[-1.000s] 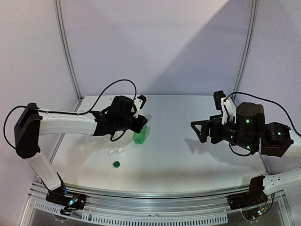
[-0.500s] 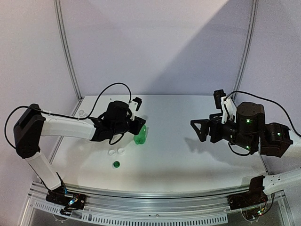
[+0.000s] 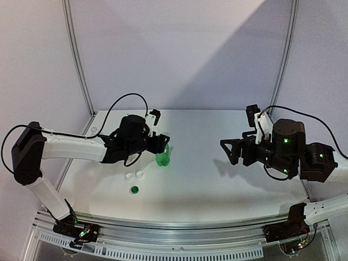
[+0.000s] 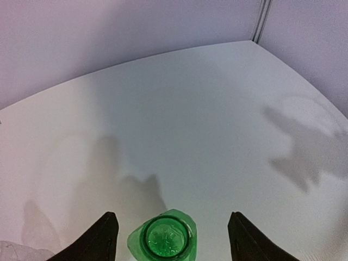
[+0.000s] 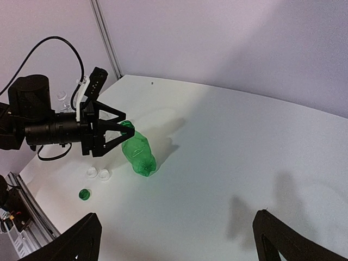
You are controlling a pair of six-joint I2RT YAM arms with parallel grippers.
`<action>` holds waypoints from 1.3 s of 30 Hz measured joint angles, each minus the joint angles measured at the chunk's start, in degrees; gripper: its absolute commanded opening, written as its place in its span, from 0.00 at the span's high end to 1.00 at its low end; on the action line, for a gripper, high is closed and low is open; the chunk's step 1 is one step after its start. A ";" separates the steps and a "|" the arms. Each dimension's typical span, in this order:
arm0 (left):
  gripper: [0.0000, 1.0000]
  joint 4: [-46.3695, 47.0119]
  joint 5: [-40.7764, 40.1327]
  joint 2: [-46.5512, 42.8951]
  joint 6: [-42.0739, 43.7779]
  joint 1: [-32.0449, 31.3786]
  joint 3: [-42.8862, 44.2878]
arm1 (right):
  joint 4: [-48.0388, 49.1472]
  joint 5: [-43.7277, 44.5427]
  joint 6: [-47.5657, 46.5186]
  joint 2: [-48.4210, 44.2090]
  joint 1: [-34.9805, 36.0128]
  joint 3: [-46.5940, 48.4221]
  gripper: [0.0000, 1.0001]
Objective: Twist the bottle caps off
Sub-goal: Place the bottle without the bottle cap at the center of the board, then reset both arms
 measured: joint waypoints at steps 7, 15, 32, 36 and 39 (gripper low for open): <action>0.27 -1.31 -1.46 -1.86 -0.02 -0.66 0.02 | -0.02 0.20 -0.35 0.00 0.00 0.00 0.01; 0.01 -5.35 -3.26 -6.75 0.70 -2.67 0.17 | -0.04 1.03 -1.05 0.00 0.00 0.00 0.01; 0.01 -18.10 -10.32 -25.05 2.82 -5.90 4.11 | -2.45 -2.99 -4.04 3.96 0.00 9.99 0.01; 0.01 -21.55 -12.55 -31.80 1.57 -5.92 4.09 | -1.05 -7.80 -4.46 5.14 0.00 12.50 0.01; 0.01 -24.22 -14.23 -36.48 1.03 -5.92 3.91 | 0.87 -11.78 -4.33 6.10 0.00 12.92 0.01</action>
